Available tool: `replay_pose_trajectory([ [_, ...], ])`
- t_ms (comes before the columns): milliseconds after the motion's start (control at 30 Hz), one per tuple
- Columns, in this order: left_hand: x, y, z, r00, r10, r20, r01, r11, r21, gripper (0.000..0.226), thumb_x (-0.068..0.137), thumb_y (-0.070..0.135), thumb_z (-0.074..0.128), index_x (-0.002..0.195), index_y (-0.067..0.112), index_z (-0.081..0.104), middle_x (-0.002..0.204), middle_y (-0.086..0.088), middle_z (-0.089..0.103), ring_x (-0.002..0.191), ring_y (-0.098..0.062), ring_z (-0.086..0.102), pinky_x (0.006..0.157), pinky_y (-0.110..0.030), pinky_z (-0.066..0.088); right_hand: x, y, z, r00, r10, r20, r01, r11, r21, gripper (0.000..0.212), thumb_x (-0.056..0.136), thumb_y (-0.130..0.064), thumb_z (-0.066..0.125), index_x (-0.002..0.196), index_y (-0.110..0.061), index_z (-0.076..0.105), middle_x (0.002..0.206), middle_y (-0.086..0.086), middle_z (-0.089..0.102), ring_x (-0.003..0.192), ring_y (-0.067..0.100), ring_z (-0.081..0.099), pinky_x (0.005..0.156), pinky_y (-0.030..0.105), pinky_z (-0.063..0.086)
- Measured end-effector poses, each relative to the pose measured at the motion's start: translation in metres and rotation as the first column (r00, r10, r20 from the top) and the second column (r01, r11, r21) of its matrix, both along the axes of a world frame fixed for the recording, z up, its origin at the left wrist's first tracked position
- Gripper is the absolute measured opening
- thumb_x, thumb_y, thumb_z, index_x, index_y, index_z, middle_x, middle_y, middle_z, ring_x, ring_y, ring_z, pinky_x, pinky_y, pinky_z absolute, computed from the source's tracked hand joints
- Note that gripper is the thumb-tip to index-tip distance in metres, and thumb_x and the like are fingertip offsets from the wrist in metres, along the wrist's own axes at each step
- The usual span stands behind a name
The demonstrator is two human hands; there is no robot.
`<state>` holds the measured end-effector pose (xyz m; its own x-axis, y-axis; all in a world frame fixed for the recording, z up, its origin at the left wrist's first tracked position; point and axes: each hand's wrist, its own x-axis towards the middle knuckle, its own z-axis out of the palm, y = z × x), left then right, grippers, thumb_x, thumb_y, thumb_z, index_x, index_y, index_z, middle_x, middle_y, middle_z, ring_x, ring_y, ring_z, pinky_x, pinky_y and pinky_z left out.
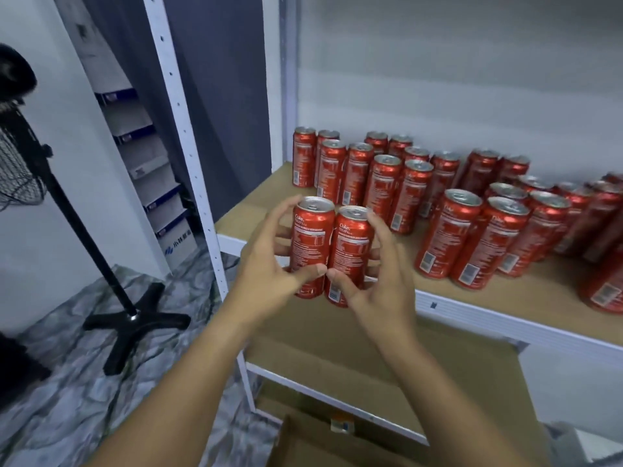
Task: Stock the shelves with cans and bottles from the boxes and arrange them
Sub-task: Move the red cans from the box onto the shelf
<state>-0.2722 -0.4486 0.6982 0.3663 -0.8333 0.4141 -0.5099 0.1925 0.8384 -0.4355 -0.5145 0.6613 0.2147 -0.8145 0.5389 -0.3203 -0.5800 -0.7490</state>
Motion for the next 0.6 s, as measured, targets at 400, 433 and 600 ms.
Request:
replay_pose_trajectory([
  [400, 0.06, -0.077, -0.002, 0.999, 0.041, -0.004, -0.041, 0.999, 0.014, 0.096, 0.08, 0.013, 0.086, 0.153, 0.042, 0.032, 0.126, 0.006, 0.064, 0.11, -0.014, 0.065, 0.097, -0.045, 0.054, 0.072, -0.067, 0.011, 1.0, -0.02, -0.016, 0.02, 1.0, -0.01, 0.096, 0.08, -0.022, 0.084, 0.15, -0.046, 0.024, 0.136, -0.003, 0.043, 0.127, 0.014, 0.049, 0.102, 0.045, 0.052],
  [433, 0.065, -0.083, -0.005, 0.999, 0.047, -0.006, -0.047, 0.999, 0.017, 0.096, 0.08, 0.014, 0.086, 0.154, 0.041, 0.031, 0.129, 0.006, 0.062, 0.113, -0.014, 0.063, 0.099, -0.044, 0.053, 0.077, -0.072, 0.01, 1.0, -0.021, -0.016, 0.021, 1.0, -0.012, 0.095, 0.081, -0.021, 0.084, 0.15, -0.046, 0.024, 0.135, -0.003, 0.043, 0.126, 0.013, 0.049, 0.103, 0.043, 0.051],
  [600, 0.091, -0.111, -0.013, 0.998, 0.068, -0.001, -0.068, 0.998, 0.004, 0.094, 0.083, 0.013, 0.083, 0.155, 0.04, 0.03, 0.136, 0.005, 0.059, 0.12, -0.014, 0.06, 0.1, -0.039, 0.05, 0.107, -0.101, 0.005, 1.0, -0.023, -0.017, 0.023, 0.999, -0.024, 0.094, 0.083, -0.019, 0.082, 0.151, -0.045, 0.024, 0.132, -0.003, 0.04, 0.122, 0.01, 0.047, 0.098, 0.027, 0.045],
])
